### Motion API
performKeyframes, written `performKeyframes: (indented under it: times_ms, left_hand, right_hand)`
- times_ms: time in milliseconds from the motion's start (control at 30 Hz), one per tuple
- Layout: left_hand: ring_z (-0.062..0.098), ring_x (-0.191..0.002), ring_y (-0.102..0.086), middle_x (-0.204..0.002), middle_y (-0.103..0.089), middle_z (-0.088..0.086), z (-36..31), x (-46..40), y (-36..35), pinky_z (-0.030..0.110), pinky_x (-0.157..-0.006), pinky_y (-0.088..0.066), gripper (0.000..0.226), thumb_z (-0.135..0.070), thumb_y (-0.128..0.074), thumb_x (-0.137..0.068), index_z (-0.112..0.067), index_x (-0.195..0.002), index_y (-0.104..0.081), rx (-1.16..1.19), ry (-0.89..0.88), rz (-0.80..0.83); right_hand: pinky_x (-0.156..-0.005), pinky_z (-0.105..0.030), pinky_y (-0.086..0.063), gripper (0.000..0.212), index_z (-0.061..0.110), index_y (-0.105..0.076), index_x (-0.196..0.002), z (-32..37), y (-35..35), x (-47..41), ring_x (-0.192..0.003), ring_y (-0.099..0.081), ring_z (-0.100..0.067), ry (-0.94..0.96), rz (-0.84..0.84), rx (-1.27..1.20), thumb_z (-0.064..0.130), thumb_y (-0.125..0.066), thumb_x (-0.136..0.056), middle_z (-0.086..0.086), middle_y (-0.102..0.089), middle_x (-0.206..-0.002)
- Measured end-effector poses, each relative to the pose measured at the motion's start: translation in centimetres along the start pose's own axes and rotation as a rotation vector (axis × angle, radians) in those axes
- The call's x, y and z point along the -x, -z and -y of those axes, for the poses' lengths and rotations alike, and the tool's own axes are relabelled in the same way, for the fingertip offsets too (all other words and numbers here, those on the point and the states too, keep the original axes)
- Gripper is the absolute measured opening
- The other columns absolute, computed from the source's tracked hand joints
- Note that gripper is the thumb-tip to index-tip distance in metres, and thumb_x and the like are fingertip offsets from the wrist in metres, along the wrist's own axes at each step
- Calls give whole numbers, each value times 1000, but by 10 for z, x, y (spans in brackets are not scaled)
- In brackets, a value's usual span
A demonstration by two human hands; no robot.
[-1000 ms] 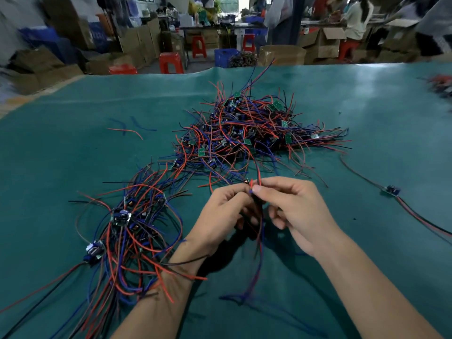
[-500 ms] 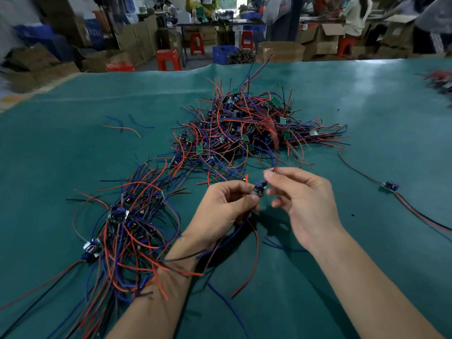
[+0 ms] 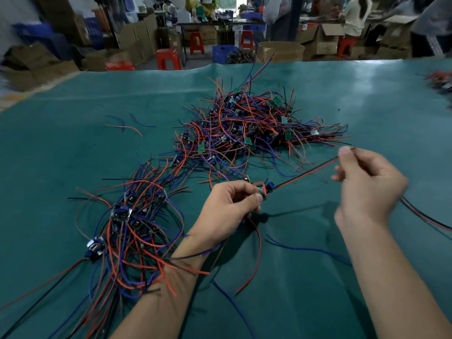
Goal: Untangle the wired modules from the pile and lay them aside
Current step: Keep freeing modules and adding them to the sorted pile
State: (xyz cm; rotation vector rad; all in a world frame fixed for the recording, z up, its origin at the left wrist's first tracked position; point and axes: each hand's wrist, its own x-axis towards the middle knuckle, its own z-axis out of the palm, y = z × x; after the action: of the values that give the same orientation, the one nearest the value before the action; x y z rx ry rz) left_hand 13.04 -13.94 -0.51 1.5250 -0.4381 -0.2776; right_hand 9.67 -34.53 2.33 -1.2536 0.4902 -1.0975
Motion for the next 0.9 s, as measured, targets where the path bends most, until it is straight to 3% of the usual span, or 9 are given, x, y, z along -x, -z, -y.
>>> performKeyframes:
  times_ms: [67,133,267,333,433,533,633,700,900]
  left_hand:
    - [4,-45,-45,-59,-63,-5,0,-1,1,15,-45,-38,17,0,-60,-96,-10,-83,-64,30,2,-56]
    - [6,-47,-46,-60,-63,-5,-1,-1,1,17,-46,-39,18,-3,-59,-98,-11,-82,-63,69,4,-112]
    - [7,-47,-45,-60,-61,-6,-3,0,0,17,-46,-38,18,-8,-60,-98,-12,-80,-62,75,-26,-122]
    - [8,-46,-42,-59,-58,-1,-3,1,0,18,-45,-36,17,-10,-62,-97,-9,-80,-62,34,-54,-92]
    - [11,-47,-40,-59,-56,6,-5,1,0,20,-45,-33,21,-11,-65,-96,-12,-74,-64,-22,-70,-42]
    - [9,-49,-44,-59,-62,-5,-4,1,-1,17,-46,-35,20,-9,-65,-95,-15,-77,-66,-53,-45,6]
    - [5,-51,-49,-61,-64,-5,-5,3,-1,15,-48,-37,20,-7,-66,-94,-16,-77,-68,-47,-25,52]
    - [5,-53,-52,-63,-66,-2,-5,3,-1,15,-50,-39,22,-6,-67,-93,-17,-74,-68,-45,-14,51]
    - [4,-50,-54,-60,-65,-5,-6,3,-3,14,-48,-41,26,-3,-64,-93,-17,-72,-65,-88,31,-1]
  right_hand:
    - [-45,-21,-43,13,18,-66,-82,2,4,-7,-48,-54,-3,-34,-133,-5,12,-68,-94,3,-62,-68]
    - [-40,-23,-38,19,21,-63,-78,2,4,-8,-44,-51,-5,-110,-118,45,16,-64,-96,2,-60,-65]
    - [-39,-22,-38,17,17,-76,-75,-1,-13,28,-50,-56,-10,-342,559,128,15,-72,-91,1,-68,-64]
    - [-42,-24,-42,6,24,-79,-80,-2,-20,47,-60,-60,-13,-312,820,113,19,-79,-84,-1,-72,-72]
    - [-46,-26,-44,5,22,-80,-79,-6,-22,55,-61,-57,-16,-161,779,122,18,-82,-79,-3,-73,-72]
    - [-50,-25,-45,14,17,-77,-79,-1,-18,42,-58,-54,-15,-95,621,74,4,-79,-85,0,-70,-69]
    - [-52,-22,-43,12,13,-73,-84,28,-13,21,-56,-51,-11,-90,405,-112,1,-73,-88,7,-68,-66]
    - [-51,-21,-41,10,13,-74,-85,59,-15,13,-54,-52,-8,-113,380,-256,4,-72,-88,7,-69,-68]
    - [-46,-19,-42,7,14,-76,-76,135,-72,40,-52,-53,-7,-55,928,-280,17,-77,-83,1,-68,-65]
